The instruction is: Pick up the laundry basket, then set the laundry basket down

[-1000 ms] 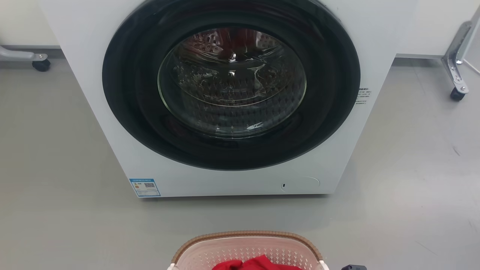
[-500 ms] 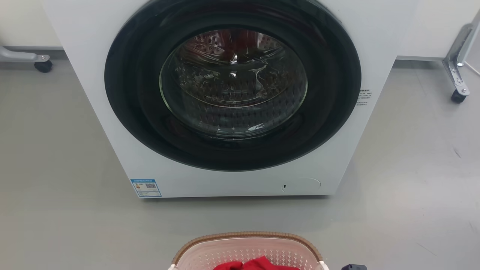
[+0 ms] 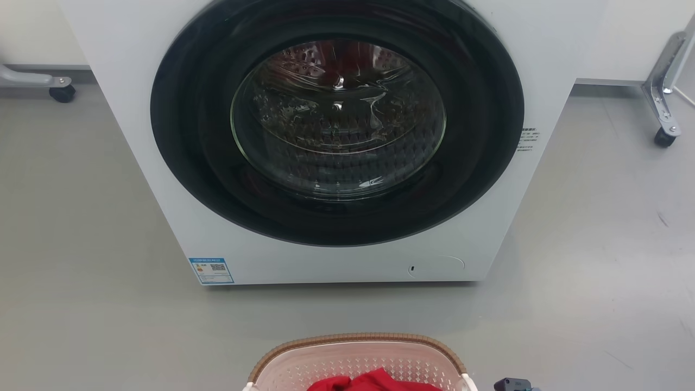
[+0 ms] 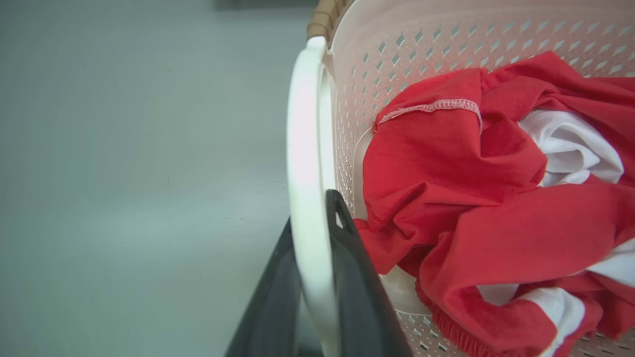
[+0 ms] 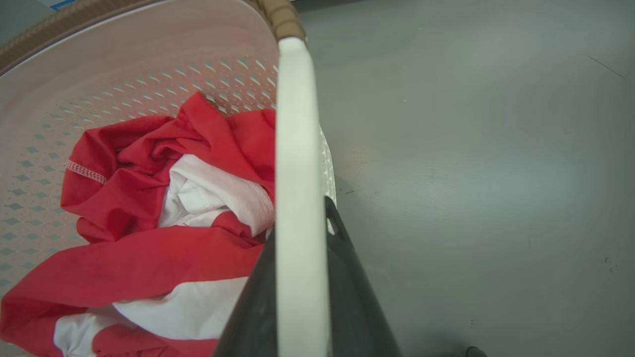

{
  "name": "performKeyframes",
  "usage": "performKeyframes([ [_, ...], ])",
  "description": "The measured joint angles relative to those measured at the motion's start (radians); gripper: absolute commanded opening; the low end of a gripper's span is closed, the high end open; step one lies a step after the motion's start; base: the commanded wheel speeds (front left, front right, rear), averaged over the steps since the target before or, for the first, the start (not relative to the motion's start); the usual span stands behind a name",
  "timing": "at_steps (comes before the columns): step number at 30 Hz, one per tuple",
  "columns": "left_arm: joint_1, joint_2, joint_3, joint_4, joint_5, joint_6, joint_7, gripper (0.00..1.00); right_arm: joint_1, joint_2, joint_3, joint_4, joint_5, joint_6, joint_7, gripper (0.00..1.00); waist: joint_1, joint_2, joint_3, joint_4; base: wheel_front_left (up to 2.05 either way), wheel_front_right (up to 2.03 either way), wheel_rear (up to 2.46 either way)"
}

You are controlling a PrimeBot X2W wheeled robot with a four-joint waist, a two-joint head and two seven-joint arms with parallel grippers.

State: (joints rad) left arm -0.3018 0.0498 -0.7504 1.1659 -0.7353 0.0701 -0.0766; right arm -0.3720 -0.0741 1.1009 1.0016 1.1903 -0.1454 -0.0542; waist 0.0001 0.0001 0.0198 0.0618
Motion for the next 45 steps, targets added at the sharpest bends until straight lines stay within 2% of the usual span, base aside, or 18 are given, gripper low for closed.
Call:
performKeyframes([
  [30,-0.017,0.003,-0.023,0.005,-0.014,0.001,-0.013,0.0,-0.032,0.0,0.083,0.015,0.08,0.0,-0.031,0.0,0.0,0.0,0.027,-0.003,0.0,0.0,0.0],
  [45,-0.109,0.005,-0.016,-0.002,-0.022,0.011,-0.042,0.0,-0.151,-0.003,0.102,0.028,0.09,0.0,-0.063,0.0,0.0,0.0,0.124,-0.008,0.0,0.0,0.0],
])
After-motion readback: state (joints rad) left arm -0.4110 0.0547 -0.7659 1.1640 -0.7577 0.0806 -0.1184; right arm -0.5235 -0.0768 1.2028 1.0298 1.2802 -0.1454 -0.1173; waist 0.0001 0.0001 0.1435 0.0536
